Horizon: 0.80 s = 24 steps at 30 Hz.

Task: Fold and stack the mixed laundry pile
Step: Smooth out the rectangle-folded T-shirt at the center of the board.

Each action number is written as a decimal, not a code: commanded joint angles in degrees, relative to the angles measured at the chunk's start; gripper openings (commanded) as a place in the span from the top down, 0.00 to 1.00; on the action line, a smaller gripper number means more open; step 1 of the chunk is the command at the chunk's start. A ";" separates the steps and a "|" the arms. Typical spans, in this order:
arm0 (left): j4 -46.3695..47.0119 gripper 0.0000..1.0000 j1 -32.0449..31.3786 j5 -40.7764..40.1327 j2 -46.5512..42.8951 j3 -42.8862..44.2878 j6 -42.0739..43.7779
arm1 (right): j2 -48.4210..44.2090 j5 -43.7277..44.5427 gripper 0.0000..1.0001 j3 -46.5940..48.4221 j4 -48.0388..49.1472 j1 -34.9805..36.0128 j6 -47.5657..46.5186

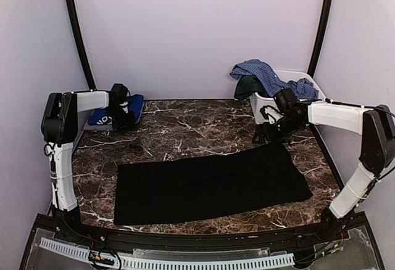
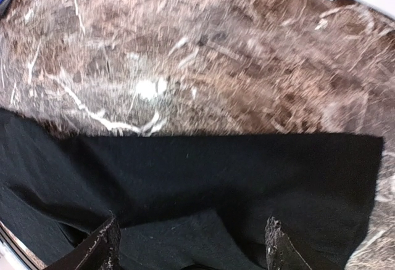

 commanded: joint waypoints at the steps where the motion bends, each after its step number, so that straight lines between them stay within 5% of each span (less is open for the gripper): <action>1: -0.86 0.57 -7.53 1.85 -6.52 0.19 7.46 | 0.45 1.37 0.24 2.97 -0.03 -3.56 -1.20; 9: 1.51 0.56 -17.89 3.54 -16.14 -10.97 7.54 | 2.61 10.72 0.45 2.03 -0.65 -8.39 -1.85; 19: -1.66 0.48 -17.64 -4.69 -29.11 -27.03 -2.11 | 9.63 11.34 0.51 3.45 3.36 -10.92 0.47; 24: -3.29 0.46 -11.68 -6.33 -34.95 -34.30 -9.76 | 11.55 11.19 0.58 3.24 4.72 -11.55 -0.28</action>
